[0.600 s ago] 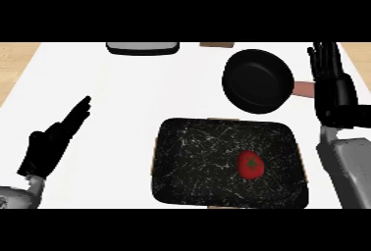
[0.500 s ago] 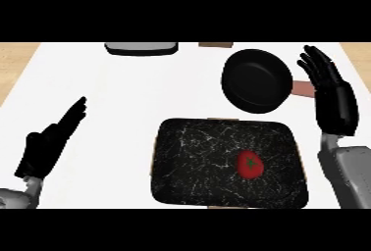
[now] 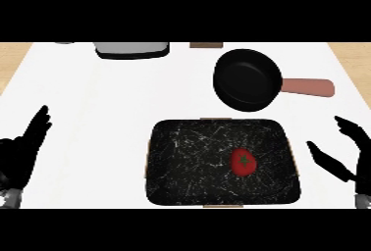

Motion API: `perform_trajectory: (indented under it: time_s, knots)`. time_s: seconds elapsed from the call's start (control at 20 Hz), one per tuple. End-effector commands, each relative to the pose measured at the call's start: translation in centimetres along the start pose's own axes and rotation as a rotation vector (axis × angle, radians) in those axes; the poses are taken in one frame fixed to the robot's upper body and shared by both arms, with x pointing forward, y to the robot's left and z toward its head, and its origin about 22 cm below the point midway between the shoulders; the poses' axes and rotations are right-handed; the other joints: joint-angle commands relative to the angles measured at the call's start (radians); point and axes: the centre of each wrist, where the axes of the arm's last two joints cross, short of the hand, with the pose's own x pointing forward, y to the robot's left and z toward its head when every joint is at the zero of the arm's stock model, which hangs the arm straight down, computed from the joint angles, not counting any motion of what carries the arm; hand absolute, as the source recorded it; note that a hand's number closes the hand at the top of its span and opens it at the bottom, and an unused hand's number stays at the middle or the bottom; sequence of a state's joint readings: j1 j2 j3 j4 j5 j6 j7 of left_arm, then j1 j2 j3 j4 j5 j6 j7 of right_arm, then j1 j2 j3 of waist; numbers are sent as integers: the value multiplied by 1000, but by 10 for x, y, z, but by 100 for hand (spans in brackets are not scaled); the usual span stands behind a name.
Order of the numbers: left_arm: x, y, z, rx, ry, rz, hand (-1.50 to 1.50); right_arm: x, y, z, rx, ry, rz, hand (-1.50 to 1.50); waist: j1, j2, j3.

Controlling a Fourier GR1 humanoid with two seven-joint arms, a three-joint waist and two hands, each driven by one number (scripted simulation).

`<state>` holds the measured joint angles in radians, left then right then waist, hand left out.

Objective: Pick the tomato from the tray and place it in the pot

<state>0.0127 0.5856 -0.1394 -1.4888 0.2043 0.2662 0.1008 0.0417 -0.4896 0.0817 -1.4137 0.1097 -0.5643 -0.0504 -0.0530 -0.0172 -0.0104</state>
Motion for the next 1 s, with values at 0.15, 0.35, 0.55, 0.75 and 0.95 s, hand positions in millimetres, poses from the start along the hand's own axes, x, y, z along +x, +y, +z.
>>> perform_trajectory:
  time_s: [0.15, 0.35, 0.55, 0.75, 0.95]
  knots:
    - [-3, 11, 3, 42, 7, 6, 0, 31, 0, 105, -98, -50, 32, -150, 16, 8, 6]
    - [-4, 5, 0, 32, -4, 13, 0, 60, -24, 112, 50, 2, 146, -150, 33, 16, 4]
    - [-4, -13, 3, 18, -28, 19, 0, 102, -35, 103, 137, 52, 218, -150, 52, 20, 3]
    - [7, -23, 3, -19, -40, 21, 0, 133, -29, 82, 258, 111, 301, -150, 79, 23, 7]
    - [9, -20, 0, -38, -61, 2, 0, 145, -22, 86, 447, 245, 475, -150, 95, 28, 5]
